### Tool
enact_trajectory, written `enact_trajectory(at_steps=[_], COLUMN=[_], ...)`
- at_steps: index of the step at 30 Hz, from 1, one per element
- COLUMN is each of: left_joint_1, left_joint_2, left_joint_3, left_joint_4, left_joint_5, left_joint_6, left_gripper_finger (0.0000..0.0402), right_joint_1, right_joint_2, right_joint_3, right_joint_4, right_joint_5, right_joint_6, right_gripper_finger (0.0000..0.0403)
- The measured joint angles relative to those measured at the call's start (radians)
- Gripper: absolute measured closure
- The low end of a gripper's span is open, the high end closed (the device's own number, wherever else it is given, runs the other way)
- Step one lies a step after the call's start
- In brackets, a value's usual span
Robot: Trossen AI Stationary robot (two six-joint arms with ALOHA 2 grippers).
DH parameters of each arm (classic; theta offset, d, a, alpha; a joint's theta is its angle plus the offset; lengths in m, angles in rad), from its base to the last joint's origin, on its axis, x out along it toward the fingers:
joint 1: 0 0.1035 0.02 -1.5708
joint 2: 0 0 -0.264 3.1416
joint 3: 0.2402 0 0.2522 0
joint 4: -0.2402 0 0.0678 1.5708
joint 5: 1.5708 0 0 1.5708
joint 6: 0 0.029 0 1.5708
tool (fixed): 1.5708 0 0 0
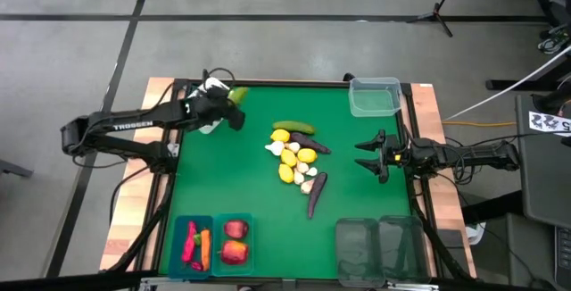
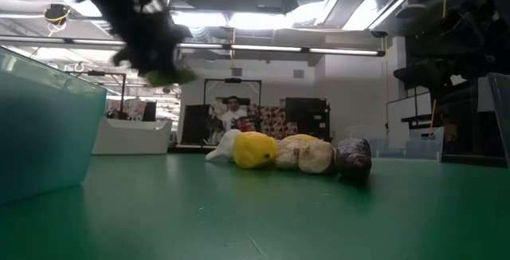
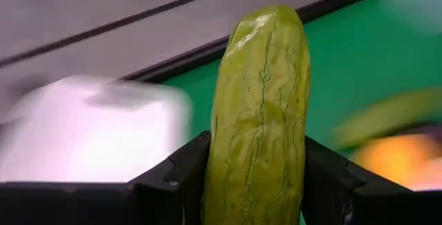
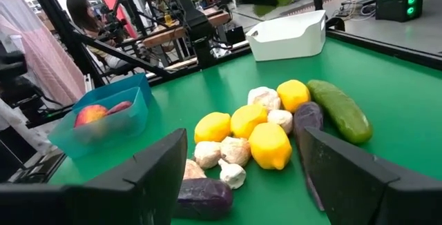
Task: Sort produce into baskets
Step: Put the cucumber into the right black bin
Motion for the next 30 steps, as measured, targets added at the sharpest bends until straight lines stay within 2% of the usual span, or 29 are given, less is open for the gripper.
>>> enact_trajectory(at_steps=[3, 6, 10, 14, 21, 24, 30], left_joint_1=[-0.066, -0.149, -0.240, -0.299, -0.353, -0.351, -0.352], left_joint_2=[-0.001, 0.016, 0.072, 0.181, 0.424, 0.523, 0.669], left_joint_3=[0.000, 0.000, 0.000, 0.000, 0.001, 0.031, 0.159], left_joint_4=[0.272, 0.514, 0.712, 0.874, 1.285, 1.376, 1.386], left_joint_5=[0.095, 0.111, 0.111, 0.110, 0.111, 0.110, 0.142], left_joint_6=[0.021, 0.081, 0.136, 0.135, 0.183, 0.184, 0.185], left_gripper_finger=[0.0231, 0.0231, 0.0231, 0.0231, 0.0231, 0.0231, 0.0231], right_joint_1=[0.000, 0.000, 0.000, 0.000, 0.000, 0.000, 0.000], right_joint_2=[0.000, 0.000, -0.001, 0.000, 0.005, 0.035, 0.160], right_joint_3=[0.000, -0.004, -0.003, -0.003, -0.002, -0.002, 0.002], right_joint_4=[0.011, 0.056, 0.162, 0.241, 0.325, 0.364, 0.489], right_joint_5=[0.026, 0.067, 0.109, 0.130, 0.166, 0.166, 0.166], right_joint_6=[-0.001, -0.002, -0.039, -0.103, -0.132, -0.132, -0.132], right_gripper_finger=[0.0123, 0.0123, 0.0123, 0.0123, 0.0123, 0.0123, 0.0123])
